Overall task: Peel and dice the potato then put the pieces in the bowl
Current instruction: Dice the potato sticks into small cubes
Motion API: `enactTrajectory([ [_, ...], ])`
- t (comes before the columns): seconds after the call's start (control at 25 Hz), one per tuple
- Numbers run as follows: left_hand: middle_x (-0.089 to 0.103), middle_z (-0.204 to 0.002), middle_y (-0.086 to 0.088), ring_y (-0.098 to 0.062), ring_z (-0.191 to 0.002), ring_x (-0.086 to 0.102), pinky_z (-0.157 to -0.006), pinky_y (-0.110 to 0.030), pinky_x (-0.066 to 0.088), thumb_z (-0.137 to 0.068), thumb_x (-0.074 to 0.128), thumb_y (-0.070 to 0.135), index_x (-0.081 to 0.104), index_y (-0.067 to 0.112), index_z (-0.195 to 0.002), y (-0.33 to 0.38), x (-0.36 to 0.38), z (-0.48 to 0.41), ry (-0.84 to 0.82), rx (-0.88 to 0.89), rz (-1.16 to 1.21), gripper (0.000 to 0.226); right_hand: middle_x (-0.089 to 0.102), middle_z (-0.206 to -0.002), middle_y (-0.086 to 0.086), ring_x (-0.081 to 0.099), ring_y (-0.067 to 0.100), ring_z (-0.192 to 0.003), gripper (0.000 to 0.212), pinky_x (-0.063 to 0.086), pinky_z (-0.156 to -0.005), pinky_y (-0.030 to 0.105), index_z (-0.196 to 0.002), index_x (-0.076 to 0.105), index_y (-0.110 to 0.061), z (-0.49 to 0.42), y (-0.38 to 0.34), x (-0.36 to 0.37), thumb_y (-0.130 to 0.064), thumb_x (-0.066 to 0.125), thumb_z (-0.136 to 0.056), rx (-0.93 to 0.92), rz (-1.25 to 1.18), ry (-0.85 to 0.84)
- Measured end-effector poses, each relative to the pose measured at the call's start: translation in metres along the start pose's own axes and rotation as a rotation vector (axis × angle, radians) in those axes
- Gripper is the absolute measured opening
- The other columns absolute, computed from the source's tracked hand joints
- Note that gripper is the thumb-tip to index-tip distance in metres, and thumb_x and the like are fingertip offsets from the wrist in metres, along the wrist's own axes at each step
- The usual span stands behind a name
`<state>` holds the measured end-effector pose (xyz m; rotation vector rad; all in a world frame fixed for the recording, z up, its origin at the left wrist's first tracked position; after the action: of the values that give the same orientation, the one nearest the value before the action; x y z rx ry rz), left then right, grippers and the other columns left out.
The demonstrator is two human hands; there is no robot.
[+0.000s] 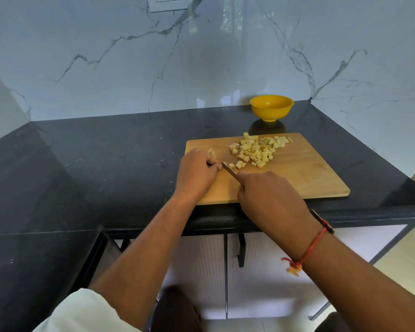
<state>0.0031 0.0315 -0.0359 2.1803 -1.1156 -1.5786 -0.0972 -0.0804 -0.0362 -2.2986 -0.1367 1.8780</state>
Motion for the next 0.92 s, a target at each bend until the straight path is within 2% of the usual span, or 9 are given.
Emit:
enactTrajectory([
  [0.16, 0.072, -0.092, 0.008, 0.000, -0.081, 0.056, -0.070, -0.006, 0.034, -0.091, 0.070, 0.022, 0.078, 0.020, -0.093, 0.000, 0.001, 0.000, 0.009, 0.011, -0.024, 0.009, 0.052, -0.085, -0.003, 0.058, 0.017, -0.078, 0.036, 0.052, -0.067, 0.033, -0.139, 0.048, -0.033, 0.015, 0.005, -0.012, -0.029, 0.038, -0.105, -0.008, 0.032, 0.036],
  [0.24, 0.072, -0.097, 0.007, -0.003, -0.087, 0.059, -0.079, -0.013, 0.042, -0.092, 0.068, 0.022, 0.078, 0.020, -0.097, 0.002, 0.000, 0.000, 0.014, 0.034, -0.040, 0.011, 0.054, -0.089, -0.003, 0.059, 0.016, -0.081, 0.043, 0.055, -0.072, 0.034, -0.148, 0.040, -0.036, 0.020, 0.010, -0.022, -0.033, 0.035, -0.105, 0.008, 0.011, 0.059],
  [0.32, 0.072, -0.101, 0.006, -0.005, -0.093, 0.060, -0.085, -0.019, 0.044, -0.094, 0.067, 0.022, 0.078, 0.020, -0.103, 0.004, 0.000, 0.001, 0.016, 0.054, -0.055, 0.014, 0.055, -0.083, -0.005, 0.057, 0.012, -0.076, 0.041, 0.056, -0.072, 0.032, -0.144, 0.047, -0.037, 0.023, 0.014, -0.029, -0.036, 0.036, -0.104, 0.028, -0.026, 0.080],
  [0.52, 0.071, -0.105, 0.004, -0.007, -0.094, 0.059, -0.084, -0.020, 0.042, -0.095, 0.065, 0.030, 0.075, 0.022, -0.109, 0.011, 0.002, 0.003, -0.010, 0.088, -0.079, 0.019, 0.057, -0.069, -0.007, 0.053, 0.009, -0.062, 0.035, 0.047, -0.055, 0.028, -0.129, 0.064, -0.032, 0.002, 0.032, -0.040, -0.033, 0.046, -0.099, 0.070, -0.187, 0.216],
  [0.68, 0.071, -0.095, 0.000, -0.013, -0.088, 0.061, -0.082, -0.032, 0.051, -0.086, 0.074, 0.036, 0.076, 0.016, -0.101, 0.022, 0.007, 0.005, -0.081, 0.125, -0.086, 0.025, 0.074, -0.094, 0.005, 0.065, 0.021, -0.081, 0.033, 0.056, -0.069, 0.036, -0.125, 0.070, -0.022, -0.021, 0.054, -0.034, -0.032, 0.053, -0.098, 0.149, -0.382, 0.276],
  [0.84, 0.072, -0.090, 0.006, -0.008, -0.083, 0.062, -0.077, -0.027, 0.050, -0.084, 0.077, 0.032, 0.078, 0.021, -0.097, 0.038, 0.015, -0.003, -0.095, 0.146, -0.069, 0.017, 0.072, -0.087, 0.003, 0.060, 0.016, -0.070, 0.035, 0.052, -0.062, 0.033, -0.128, 0.068, -0.022, -0.020, 0.059, -0.024, -0.033, 0.052, -0.098, 0.170, -0.405, 0.329],
  [0.92, 0.074, -0.092, 0.006, -0.004, -0.081, 0.062, -0.076, -0.023, 0.049, -0.085, 0.076, 0.030, 0.078, 0.020, -0.098, 0.048, 0.023, -0.007, -0.081, 0.145, -0.040, 0.017, 0.072, -0.087, 0.003, 0.060, 0.017, -0.071, 0.036, 0.051, -0.061, 0.033, -0.128, 0.068, -0.022, -0.017, 0.060, -0.022, -0.034, 0.050, -0.099, 0.164, -0.378, 0.346],
])
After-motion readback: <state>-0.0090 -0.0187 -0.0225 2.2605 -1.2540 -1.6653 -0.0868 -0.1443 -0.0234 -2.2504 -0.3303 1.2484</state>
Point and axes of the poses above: each hand's wrist, its own z-axis away from the middle knuckle, its own x-axis out of the palm, y = z × x, the point moved 9 cm from there along -z, towards the middle knuckle
